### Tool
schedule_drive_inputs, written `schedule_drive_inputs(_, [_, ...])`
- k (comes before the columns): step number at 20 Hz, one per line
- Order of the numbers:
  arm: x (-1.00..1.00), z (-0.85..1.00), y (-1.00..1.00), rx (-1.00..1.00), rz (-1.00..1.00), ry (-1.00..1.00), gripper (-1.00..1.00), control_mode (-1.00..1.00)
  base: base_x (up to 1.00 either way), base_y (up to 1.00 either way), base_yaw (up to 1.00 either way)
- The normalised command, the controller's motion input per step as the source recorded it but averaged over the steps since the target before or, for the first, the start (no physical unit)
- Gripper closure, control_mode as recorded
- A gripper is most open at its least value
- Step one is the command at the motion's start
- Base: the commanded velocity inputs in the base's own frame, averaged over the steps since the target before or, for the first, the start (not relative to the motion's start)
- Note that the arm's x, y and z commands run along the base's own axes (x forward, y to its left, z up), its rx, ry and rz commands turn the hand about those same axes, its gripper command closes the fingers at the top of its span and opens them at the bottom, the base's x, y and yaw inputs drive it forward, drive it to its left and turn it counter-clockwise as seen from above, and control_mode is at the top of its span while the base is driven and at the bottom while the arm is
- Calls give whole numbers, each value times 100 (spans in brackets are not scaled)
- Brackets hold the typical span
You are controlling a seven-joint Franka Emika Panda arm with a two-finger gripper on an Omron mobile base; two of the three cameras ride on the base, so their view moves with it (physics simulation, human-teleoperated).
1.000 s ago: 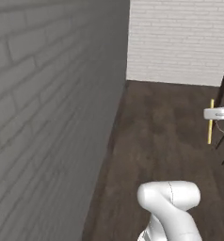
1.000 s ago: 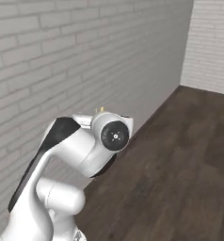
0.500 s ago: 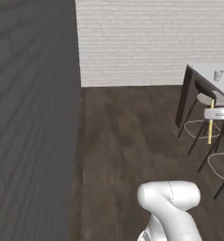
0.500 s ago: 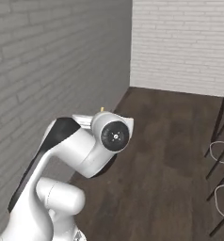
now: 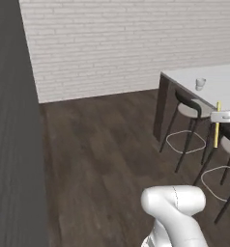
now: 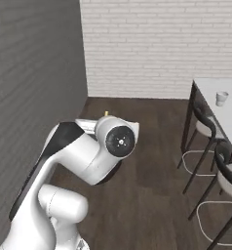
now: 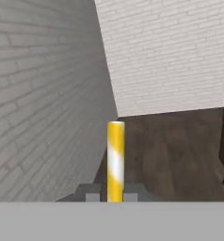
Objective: Take a straw from the drawer in front and place it inside the glass cup on the dining counter.
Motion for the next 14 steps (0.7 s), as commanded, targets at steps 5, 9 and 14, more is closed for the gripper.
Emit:
schedule_drive_inputs(5, [0,0,0,0,0,0,100,100,99,18,-40])
schedule_drive_inputs(9, [0,0,0,0,0,0,100,100,100,23,-40])
schedule_drive_inputs(14, [0,0,0,0,0,0,100,100,97,25,-42])
